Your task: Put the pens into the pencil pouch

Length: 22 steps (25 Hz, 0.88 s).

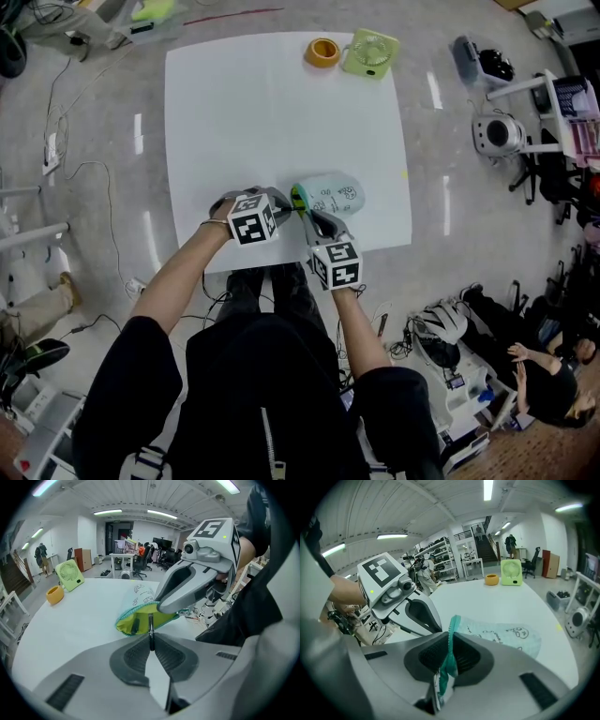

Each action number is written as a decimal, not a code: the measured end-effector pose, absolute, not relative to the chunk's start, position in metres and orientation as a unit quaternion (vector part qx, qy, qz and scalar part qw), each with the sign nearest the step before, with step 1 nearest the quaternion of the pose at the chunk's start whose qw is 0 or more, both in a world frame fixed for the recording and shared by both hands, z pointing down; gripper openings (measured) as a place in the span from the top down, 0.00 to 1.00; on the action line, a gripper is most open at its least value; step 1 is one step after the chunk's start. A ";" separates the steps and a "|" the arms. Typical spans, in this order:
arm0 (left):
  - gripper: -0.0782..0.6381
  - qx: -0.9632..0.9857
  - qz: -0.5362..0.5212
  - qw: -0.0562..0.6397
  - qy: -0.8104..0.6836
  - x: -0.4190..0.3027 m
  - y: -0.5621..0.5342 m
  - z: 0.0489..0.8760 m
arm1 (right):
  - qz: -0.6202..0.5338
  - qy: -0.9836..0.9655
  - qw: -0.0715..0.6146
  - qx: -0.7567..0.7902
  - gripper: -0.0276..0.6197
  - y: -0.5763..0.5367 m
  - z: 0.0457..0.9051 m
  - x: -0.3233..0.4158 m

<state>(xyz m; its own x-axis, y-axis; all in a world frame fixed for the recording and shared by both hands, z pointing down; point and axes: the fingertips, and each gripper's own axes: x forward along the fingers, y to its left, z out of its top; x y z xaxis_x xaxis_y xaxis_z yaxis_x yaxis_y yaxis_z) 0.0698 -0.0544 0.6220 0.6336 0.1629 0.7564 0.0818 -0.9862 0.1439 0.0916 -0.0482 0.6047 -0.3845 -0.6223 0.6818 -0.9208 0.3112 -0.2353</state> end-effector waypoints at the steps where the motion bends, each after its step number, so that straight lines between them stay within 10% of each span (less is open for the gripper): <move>1: 0.82 0.903 0.421 0.049 0.069 0.072 -0.054 0.622 | 0.309 -0.773 0.241 0.499 0.90 -0.048 0.604 0.092; 22: 0.82 0.924 0.371 0.063 0.062 0.107 -0.060 0.617 | 0.320 -0.775 0.220 0.499 0.90 -0.048 0.600 0.094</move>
<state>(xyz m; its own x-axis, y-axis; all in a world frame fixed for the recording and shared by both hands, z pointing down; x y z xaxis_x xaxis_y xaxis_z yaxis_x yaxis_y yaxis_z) 0.1069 -0.0605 0.6173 0.7168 0.1616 0.6783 0.0686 -0.9844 0.1621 0.0940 -0.0482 0.5995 -0.4057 -0.6329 0.6595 -0.9138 0.2975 -0.2765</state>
